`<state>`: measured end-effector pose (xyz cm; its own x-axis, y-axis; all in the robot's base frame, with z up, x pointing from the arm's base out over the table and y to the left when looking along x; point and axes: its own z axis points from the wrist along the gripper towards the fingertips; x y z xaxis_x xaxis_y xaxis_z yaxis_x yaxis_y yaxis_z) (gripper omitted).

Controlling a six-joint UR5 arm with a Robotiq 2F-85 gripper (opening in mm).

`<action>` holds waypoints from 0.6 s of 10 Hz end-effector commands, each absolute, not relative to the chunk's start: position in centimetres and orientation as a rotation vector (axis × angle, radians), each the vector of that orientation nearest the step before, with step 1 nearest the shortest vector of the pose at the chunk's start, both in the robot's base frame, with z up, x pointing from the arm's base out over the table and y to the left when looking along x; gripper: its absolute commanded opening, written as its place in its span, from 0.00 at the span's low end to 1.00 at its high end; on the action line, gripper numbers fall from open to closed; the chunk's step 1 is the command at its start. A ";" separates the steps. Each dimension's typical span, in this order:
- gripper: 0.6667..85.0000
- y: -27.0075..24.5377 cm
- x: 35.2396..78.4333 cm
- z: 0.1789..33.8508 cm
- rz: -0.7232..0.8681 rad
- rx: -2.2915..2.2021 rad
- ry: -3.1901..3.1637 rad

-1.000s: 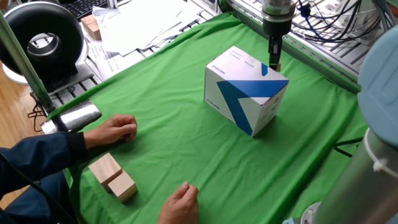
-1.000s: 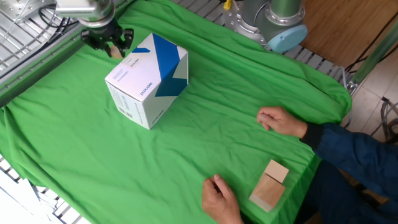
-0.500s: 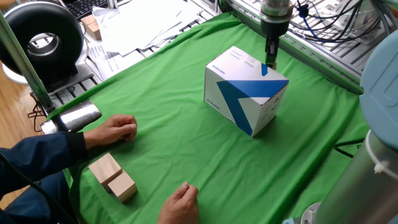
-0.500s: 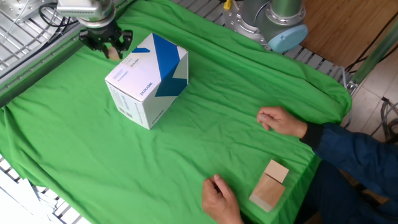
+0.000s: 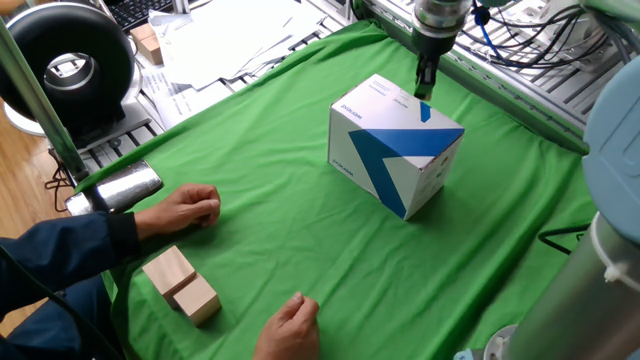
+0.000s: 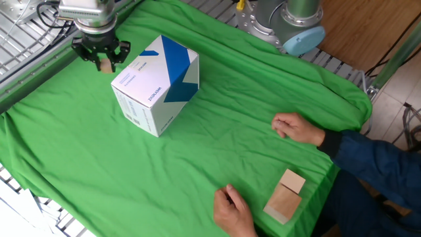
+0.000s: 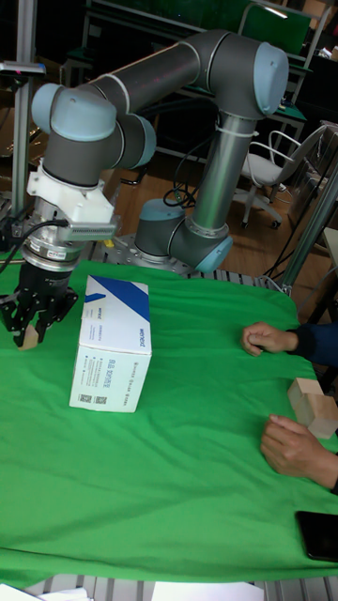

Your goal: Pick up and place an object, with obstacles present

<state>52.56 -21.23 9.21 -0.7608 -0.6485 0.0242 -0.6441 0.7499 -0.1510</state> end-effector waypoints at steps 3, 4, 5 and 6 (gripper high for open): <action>0.01 -17.0 48.9 17.3 -0.194 -1.013 3.055; 0.01 -14.4 47.8 19.2 -0.149 -0.943 3.105; 0.01 -11.7 46.8 20.6 -0.094 -0.855 3.160; 0.01 -10.2 46.6 21.4 -0.098 -0.817 3.179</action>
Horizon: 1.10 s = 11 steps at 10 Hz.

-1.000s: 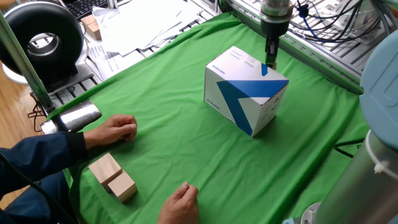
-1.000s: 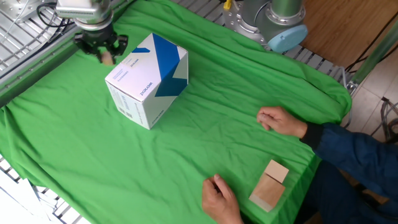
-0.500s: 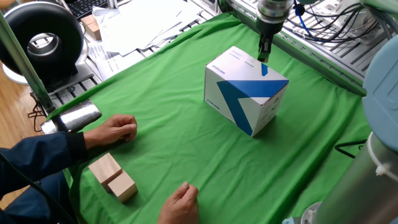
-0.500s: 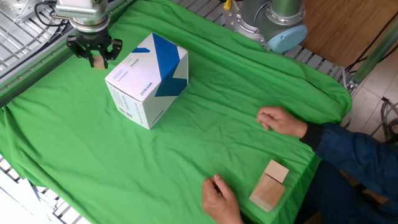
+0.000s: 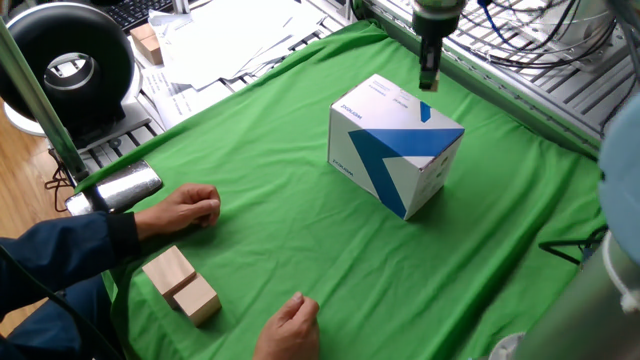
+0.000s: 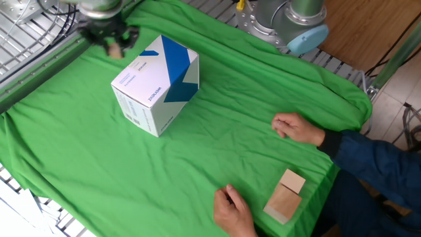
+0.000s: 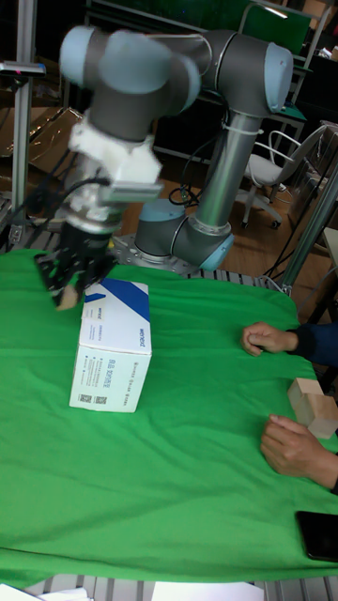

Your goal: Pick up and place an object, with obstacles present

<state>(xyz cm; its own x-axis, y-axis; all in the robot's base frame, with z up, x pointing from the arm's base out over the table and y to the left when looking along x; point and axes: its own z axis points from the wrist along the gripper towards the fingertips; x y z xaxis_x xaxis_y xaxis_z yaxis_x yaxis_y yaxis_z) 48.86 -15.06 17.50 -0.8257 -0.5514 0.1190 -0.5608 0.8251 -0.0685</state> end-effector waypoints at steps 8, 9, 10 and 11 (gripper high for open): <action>0.01 11.0 47.9 15.5 -0.300 0.197 -3.025; 0.01 12.4 48.4 13.4 -0.303 0.167 -3.045; 0.01 13.2 49.0 11.7 -0.306 0.152 -3.062; 0.01 13.7 49.6 10.1 -0.301 0.138 -3.082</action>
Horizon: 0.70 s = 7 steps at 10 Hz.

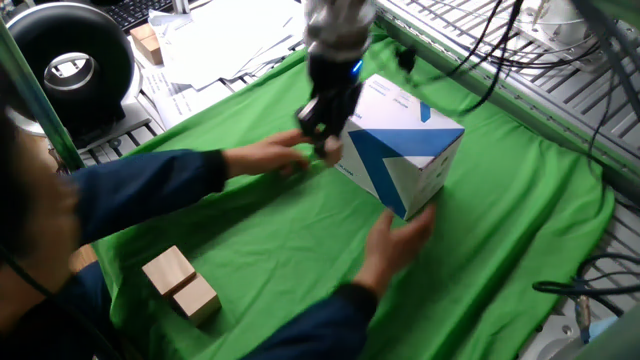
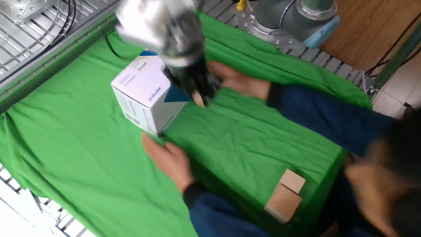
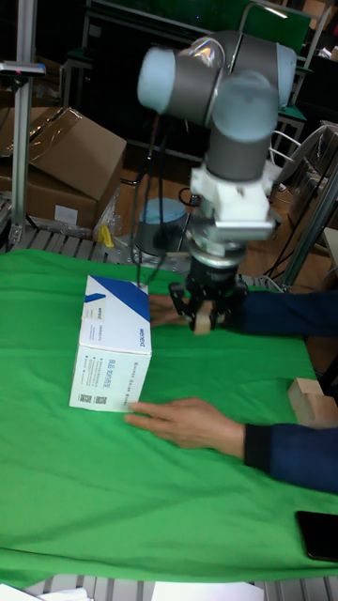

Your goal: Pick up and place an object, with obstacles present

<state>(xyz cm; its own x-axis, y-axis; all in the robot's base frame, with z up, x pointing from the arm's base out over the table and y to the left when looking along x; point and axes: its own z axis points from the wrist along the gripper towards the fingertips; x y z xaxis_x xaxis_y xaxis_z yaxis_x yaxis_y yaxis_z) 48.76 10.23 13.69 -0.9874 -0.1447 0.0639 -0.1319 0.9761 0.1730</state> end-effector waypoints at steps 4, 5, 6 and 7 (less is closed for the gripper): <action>0.01 14.0 49.6 7.0 -0.258 0.098 -3.103; 0.01 14.0 49.6 6.8 -0.256 0.091 -3.101; 0.01 13.9 49.7 6.6 -0.251 0.086 -3.102; 0.01 13.9 49.9 6.3 -0.246 0.076 -3.105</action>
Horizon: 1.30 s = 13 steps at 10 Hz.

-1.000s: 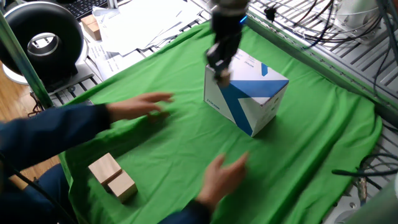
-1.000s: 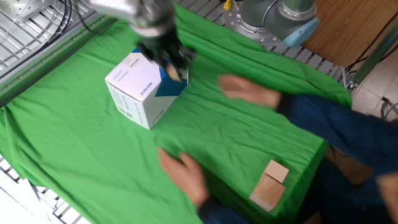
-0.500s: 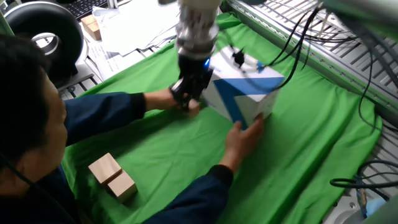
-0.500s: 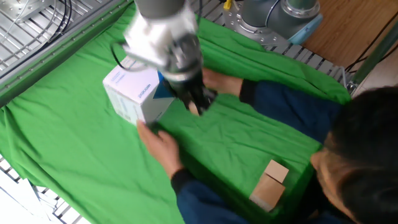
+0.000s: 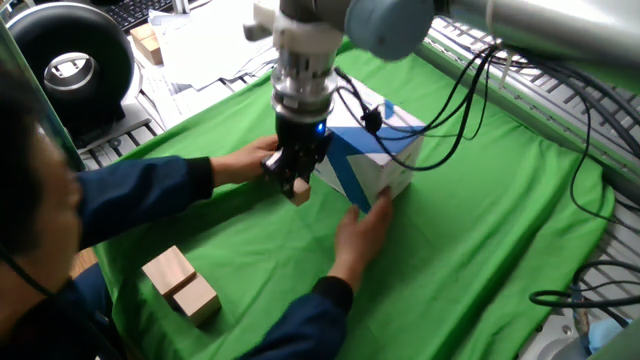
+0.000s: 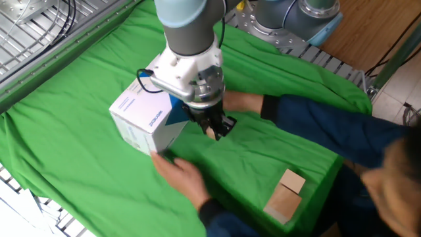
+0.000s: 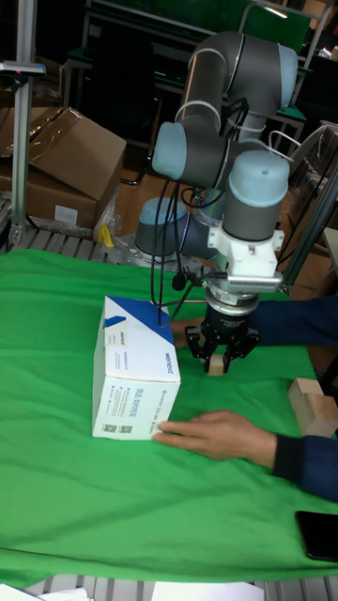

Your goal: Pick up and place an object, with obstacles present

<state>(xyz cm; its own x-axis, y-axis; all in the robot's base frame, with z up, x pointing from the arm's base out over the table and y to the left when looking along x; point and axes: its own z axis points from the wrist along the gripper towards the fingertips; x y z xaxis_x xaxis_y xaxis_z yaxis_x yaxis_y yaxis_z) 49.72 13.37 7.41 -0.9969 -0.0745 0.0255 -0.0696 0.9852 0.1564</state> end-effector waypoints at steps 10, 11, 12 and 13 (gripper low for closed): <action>0.24 10.6 49.8 6.7 -0.080 0.201 -3.084; 0.12 10.0 48.8 9.2 -0.074 0.179 -3.060; 0.03 9.1 48.2 11.3 -0.050 0.147 -3.055; 0.01 7.5 47.6 13.1 0.000 0.131 -3.047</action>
<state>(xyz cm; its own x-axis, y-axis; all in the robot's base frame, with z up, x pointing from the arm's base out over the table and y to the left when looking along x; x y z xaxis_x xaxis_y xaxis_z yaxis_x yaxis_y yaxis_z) 48.94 9.66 9.24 -0.9914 -0.1138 0.0642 -0.1111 0.9928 0.0442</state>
